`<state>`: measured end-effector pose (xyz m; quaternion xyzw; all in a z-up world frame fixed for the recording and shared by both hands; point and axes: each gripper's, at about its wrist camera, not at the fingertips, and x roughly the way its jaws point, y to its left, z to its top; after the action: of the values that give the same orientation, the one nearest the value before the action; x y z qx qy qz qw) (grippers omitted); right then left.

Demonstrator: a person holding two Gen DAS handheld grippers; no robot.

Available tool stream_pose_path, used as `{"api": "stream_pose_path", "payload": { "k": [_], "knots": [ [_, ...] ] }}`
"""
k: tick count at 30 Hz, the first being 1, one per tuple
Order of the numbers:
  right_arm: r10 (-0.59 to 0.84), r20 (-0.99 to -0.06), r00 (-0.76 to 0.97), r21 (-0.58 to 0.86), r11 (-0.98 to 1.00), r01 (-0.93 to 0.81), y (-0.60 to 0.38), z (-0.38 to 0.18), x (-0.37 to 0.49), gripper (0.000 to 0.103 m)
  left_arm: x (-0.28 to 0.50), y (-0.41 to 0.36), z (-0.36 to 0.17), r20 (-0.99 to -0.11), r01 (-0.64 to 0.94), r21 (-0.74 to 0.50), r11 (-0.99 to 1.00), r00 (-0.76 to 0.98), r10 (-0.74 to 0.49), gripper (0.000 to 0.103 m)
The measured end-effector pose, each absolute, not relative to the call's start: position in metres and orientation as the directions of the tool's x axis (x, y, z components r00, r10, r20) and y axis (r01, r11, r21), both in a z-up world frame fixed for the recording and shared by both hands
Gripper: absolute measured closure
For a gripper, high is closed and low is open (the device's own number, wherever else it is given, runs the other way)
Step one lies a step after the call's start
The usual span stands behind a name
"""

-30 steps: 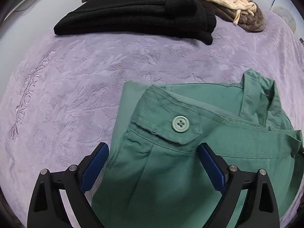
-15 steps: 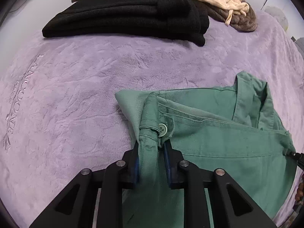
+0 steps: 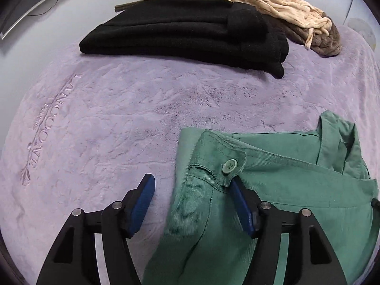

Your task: Fold small clothes

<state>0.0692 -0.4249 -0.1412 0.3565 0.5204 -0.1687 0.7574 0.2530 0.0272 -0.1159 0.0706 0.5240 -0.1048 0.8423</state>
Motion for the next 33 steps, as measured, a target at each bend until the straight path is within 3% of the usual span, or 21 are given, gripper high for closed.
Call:
{"api": "stream_pose_path", "payload": {
  "k": [1, 6, 11, 14, 18, 21, 26, 27, 28, 29, 33],
  "knots": [
    [0.080, -0.915, 0.396, 0.338, 0.688, 0.642, -0.426, -0.132, 0.063, 0.050, 0.250, 0.031, -0.109, -0.894, 0.264, 0.014, 0.965, 0.436, -0.106, 0.037],
    [0.031, -0.881, 0.473, 0.355, 0.704, 0.615, -0.412, -0.084, 0.029, 0.050, 0.230, 0.055, -0.071, -0.871, 0.288, 0.034, 0.957, 0.478, -0.113, 0.037],
    [0.208, -0.831, 0.516, 0.473, 0.752, 0.459, -0.344, -0.069, 0.020, 0.052, 0.198, 0.063, -0.059, -0.880, 0.291, -0.046, 0.956, 0.441, -0.176, 0.037],
    [0.344, -0.809, 0.477, 0.537, 0.762, 0.362, -0.285, -0.084, 0.027, 0.052, 0.168, 0.045, -0.079, -0.901, 0.342, -0.060, 0.938, 0.386, -0.198, 0.037],
    [0.398, -0.838, 0.375, 0.519, 0.793, 0.318, -0.234, -0.121, 0.035, 0.052, 0.142, 0.031, -0.125, -0.936, 0.347, -0.014, 0.938, 0.326, -0.135, 0.037],
    [0.331, -0.881, 0.337, 0.437, 0.843, 0.315, -0.244, -0.134, 0.024, 0.061, 0.135, 0.044, -0.145, -0.937, 0.350, 0.044, 0.936, 0.340, -0.083, 0.037],
    [0.129, -0.948, 0.290, 0.249, 0.867, 0.431, -0.316, -0.137, -0.024, 0.072, 0.139, 0.065, -0.145, -0.932, 0.385, 0.039, 0.922, 0.348, -0.106, 0.037],
    [0.114, -0.951, 0.287, 0.240, 0.859, 0.452, -0.328, -0.139, -0.033, 0.082, 0.139, 0.063, -0.144, -0.926, 0.389, 0.083, 0.918, 0.369, -0.073, 0.037],
    [0.120, -0.952, 0.280, 0.250, 0.833, 0.493, -0.343, -0.144, -0.043, 0.103, 0.139, 0.063, -0.143, -0.917, 0.378, 0.150, 0.914, 0.399, -0.015, 0.037],
    [0.136, -0.951, 0.279, 0.272, 0.797, 0.540, -0.356, -0.148, -0.051, 0.103, 0.141, 0.068, -0.143, -0.909, 0.360, 0.193, 0.913, 0.417, 0.028, 0.037],
    [0.129, -0.947, 0.293, 0.292, 0.722, 0.627, -0.367, -0.142, -0.064, 0.103, 0.152, 0.108, -0.137, -0.929, 0.242, 0.118, 0.963, 0.370, 0.020, 0.037]
  ]
}}
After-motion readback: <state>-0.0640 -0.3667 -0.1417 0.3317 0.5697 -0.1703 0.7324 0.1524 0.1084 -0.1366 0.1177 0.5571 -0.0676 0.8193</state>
